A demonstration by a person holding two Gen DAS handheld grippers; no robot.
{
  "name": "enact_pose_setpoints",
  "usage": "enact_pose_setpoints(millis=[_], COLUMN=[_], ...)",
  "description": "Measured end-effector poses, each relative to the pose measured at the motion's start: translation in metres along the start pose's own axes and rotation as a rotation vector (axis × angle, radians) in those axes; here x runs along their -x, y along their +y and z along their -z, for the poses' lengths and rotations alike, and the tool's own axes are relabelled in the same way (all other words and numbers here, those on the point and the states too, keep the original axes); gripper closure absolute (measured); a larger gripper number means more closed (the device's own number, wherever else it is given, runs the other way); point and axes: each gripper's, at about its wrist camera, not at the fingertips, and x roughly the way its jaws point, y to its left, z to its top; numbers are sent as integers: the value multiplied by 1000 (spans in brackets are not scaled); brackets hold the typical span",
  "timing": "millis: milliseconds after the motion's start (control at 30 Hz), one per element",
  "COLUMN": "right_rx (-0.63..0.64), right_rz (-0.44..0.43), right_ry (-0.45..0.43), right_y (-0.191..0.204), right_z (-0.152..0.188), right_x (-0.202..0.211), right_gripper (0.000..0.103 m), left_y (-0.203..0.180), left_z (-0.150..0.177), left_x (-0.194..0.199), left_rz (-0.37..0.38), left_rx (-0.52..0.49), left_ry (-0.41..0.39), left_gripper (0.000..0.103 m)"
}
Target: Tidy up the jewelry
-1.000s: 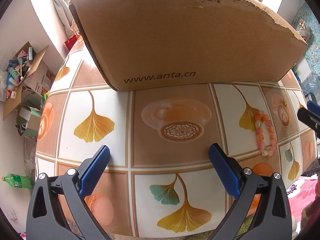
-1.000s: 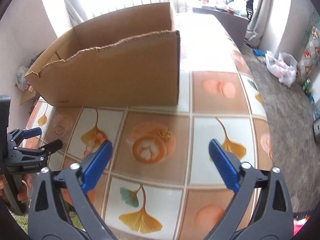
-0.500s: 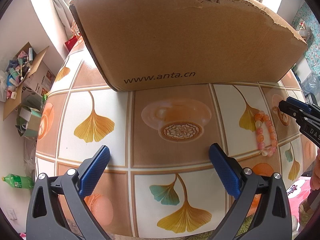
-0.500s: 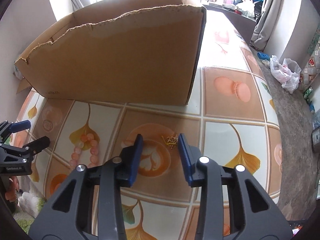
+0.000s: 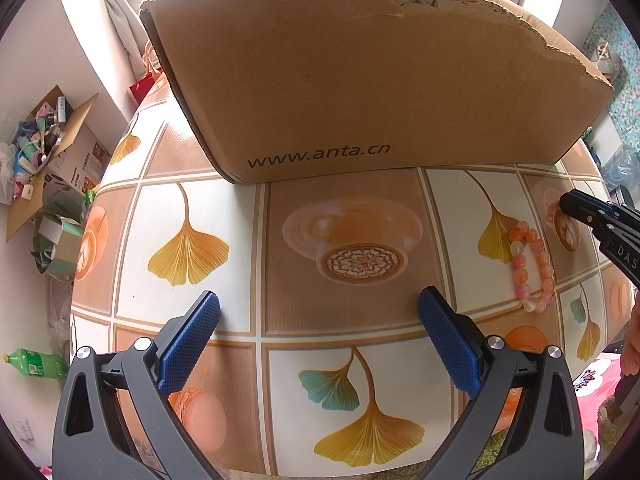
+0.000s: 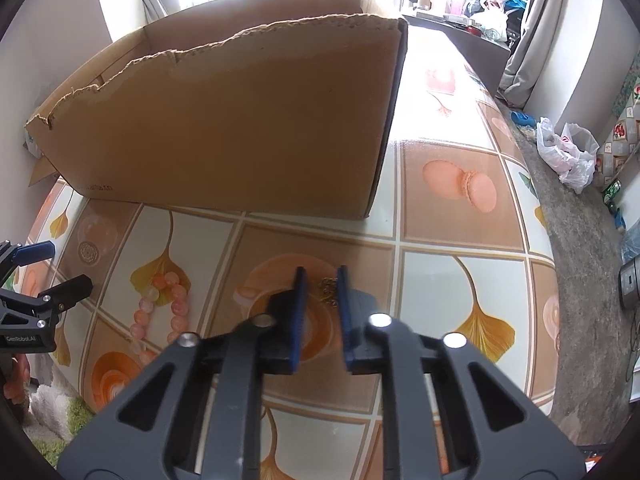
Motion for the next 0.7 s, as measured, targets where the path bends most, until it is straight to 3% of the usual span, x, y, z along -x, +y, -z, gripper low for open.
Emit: enact_pose_setpoints(millis=[700], right_rx=[-155], right_rz=[-131], right_ry=[8], right_y=[-19], right_z=[0], right_x=[-1], right_gripper=[101], left_y=[0], left_z=[1], left_x=[1], left_rz=[3], left_rx=[-11], left_ry=[-12], left_gripper=[6])
